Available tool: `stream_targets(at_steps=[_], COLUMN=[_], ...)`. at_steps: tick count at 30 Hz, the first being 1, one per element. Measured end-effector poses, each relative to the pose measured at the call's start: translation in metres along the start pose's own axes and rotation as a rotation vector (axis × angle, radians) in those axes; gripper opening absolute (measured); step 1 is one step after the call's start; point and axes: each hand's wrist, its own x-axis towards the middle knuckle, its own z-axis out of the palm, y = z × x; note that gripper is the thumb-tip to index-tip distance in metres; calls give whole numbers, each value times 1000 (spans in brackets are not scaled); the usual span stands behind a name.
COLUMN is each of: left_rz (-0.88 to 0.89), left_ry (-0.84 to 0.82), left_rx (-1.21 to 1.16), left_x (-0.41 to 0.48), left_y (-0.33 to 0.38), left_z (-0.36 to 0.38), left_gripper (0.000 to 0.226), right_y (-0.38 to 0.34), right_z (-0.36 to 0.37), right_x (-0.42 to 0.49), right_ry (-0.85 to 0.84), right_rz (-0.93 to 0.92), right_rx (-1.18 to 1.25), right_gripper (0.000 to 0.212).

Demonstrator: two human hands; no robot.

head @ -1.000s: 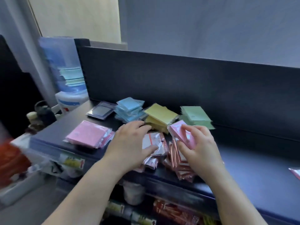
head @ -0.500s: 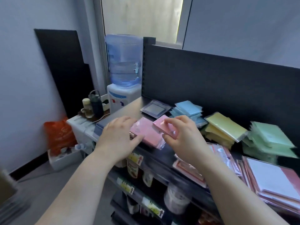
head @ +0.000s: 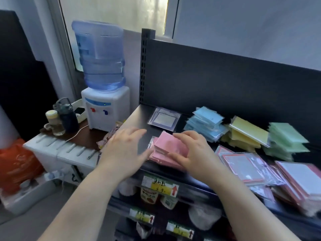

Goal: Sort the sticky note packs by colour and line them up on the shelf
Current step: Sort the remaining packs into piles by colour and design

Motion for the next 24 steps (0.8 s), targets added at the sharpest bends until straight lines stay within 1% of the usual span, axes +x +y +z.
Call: stream_targets(at_steps=[3,5,8,11,17,21,24], left_rz=[120,172,266,390,606,720,802], left_ry=[-1,5,3,-35,-117,-164,-191], left_rx=[-24,-80,-172,-186,-259,-267,-283], left_x=[9,14,18,18,6,-20,-45], left_y=[13,29,61,101,200,276,335], left_z=[5,9,19,33,59,83,101], left_gripper=[62,60,57,56,54,52,50], right_y=[10,21,40,61,104,138,166], right_z=[-15,-27,-45,-65,-108,-136,-157], right_x=[-17,-33,-62,-97,-182,-250,-305], right_ry=[71,115,173,197,289,335,354], right_rz=[84,158,268,389,581,670,725], right_rx=[-67,-110,-188,-273,-328,-361,-333], right_gripper=[64,65,65,66,63,64,65])
